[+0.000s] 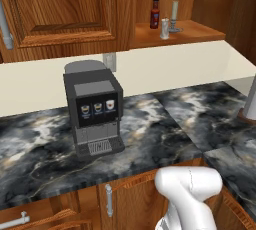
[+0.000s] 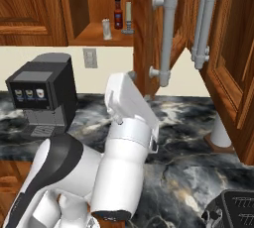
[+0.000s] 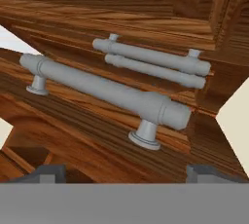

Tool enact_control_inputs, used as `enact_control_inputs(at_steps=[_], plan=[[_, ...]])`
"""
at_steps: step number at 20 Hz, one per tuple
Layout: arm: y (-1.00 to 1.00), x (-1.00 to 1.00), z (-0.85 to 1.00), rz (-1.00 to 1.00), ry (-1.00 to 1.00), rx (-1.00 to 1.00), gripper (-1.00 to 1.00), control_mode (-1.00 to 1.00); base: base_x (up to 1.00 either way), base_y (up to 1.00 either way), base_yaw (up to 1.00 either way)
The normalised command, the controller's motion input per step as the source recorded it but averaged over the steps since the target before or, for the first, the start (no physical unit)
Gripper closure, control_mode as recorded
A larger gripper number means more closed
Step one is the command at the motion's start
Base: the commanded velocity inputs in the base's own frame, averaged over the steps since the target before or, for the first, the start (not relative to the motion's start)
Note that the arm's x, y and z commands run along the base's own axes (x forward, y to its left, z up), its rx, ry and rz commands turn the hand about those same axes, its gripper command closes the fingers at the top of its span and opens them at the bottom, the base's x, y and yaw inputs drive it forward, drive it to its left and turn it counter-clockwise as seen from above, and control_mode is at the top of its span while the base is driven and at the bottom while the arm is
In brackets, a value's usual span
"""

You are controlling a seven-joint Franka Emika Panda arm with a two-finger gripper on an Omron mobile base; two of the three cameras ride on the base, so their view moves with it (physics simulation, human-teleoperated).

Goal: Pick the candle and candle from the dining table and place them in the open cabinet. Close the cabinet after placing the objects.

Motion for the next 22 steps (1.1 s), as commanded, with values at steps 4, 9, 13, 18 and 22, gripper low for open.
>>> enact_control_inputs(at_steps=[4,9,13,18,22], plan=[[0.91,0.04,-0.26,0.0,-0.12,-0.14,-1.0,-1.0,0.0,0.0,0.0],[0.73,0.12,-0.15,0.0,-0.1,-0.1,-1.0,-1.0,0.0,0.0,0.0],[0.29,0.35,0.0,0.0,-0.08,-0.05,-1.0,-1.0,0.0,0.0,0.0],[0.01,0.52,0.13,0.0,-0.09,-0.03,-1.0,-1.0,0.0,0.0,0.0],[0.01,0.63,0.09,0.0,-0.06,0.0,-1.0,-1.0,0.0,0.0,0.0]])
